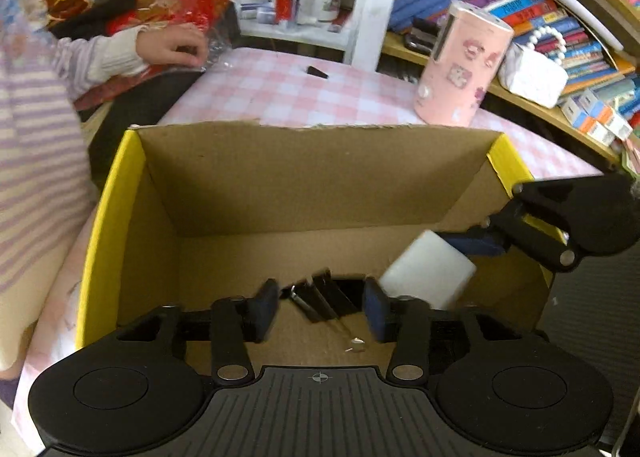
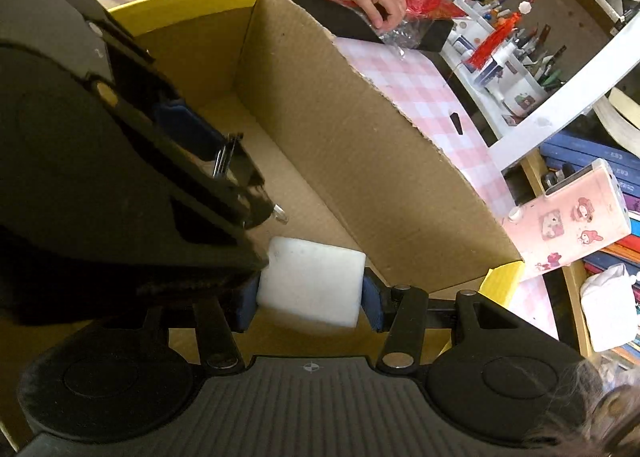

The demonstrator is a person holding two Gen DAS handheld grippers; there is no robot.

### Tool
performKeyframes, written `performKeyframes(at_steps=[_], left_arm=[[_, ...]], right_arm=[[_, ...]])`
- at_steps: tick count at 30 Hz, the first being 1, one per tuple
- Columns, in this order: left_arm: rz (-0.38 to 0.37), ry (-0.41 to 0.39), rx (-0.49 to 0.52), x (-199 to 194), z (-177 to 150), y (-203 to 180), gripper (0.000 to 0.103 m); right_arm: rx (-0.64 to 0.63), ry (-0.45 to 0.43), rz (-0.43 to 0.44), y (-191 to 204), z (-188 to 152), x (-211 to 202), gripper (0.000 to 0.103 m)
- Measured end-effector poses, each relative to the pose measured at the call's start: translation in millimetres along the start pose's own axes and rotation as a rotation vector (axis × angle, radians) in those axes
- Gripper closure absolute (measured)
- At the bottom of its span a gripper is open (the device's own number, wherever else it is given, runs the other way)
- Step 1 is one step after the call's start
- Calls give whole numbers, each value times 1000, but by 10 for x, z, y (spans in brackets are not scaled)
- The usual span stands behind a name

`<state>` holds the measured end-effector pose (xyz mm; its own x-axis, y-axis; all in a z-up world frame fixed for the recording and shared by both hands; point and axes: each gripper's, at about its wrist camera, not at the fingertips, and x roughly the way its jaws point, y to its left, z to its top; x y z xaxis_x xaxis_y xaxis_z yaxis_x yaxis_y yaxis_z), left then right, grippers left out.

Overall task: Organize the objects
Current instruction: 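Carry the foam block and clip into the yellow box and open both grippers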

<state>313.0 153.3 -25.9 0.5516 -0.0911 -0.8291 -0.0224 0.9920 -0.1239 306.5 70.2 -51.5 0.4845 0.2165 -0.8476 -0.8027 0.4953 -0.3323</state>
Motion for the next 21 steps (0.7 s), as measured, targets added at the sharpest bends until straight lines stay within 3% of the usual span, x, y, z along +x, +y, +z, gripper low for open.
performKeyframes(at_steps=[3, 4, 10, 15, 21], left_arm=[[20, -51, 24, -107, 14, -27, 28], [13, -68, 31, -167, 24, -34, 26], [-79, -216, 90, -807, -99, -126, 22], [-175, -328, 103, -1379, -422, -277, 17], [-147, -412, 118, -1785, -937, -370, 14]], right_arm=[[0, -36, -20, 34, -29, -96, 40], [-2, -59, -32, 40, -50, -154, 39], [126, -192, -81, -28, -238, -803, 40], [283, -319, -127, 49, -520, -1444, 37], [430, -328, -179, 328, -858, -1814, 37]])
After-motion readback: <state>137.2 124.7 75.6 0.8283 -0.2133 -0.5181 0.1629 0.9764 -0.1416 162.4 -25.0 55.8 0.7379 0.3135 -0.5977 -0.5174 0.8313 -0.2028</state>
